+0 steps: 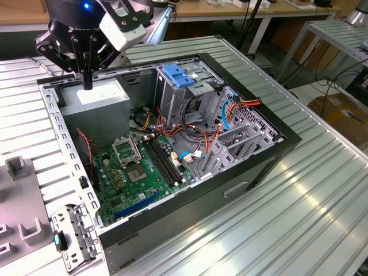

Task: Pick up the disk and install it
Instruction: 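Reach for the disk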

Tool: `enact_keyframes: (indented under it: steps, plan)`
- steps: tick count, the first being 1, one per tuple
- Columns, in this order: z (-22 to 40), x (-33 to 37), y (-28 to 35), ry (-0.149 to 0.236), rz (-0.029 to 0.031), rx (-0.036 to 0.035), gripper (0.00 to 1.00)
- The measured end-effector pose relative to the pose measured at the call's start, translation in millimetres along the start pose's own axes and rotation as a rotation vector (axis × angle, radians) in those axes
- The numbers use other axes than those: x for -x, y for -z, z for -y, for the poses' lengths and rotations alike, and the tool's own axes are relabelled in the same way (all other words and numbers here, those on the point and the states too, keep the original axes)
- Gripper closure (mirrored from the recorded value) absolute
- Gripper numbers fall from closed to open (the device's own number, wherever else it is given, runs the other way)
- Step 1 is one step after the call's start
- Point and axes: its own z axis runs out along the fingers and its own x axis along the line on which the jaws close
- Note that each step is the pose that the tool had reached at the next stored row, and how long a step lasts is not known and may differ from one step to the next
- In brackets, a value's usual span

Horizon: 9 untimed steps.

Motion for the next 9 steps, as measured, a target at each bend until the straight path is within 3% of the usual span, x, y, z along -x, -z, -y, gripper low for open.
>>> enact_keyframes:
  steps: [9]
  plan:
    - [0.6,-7.4,-0.6,0.000,-0.0046,-0.0004,0.89]
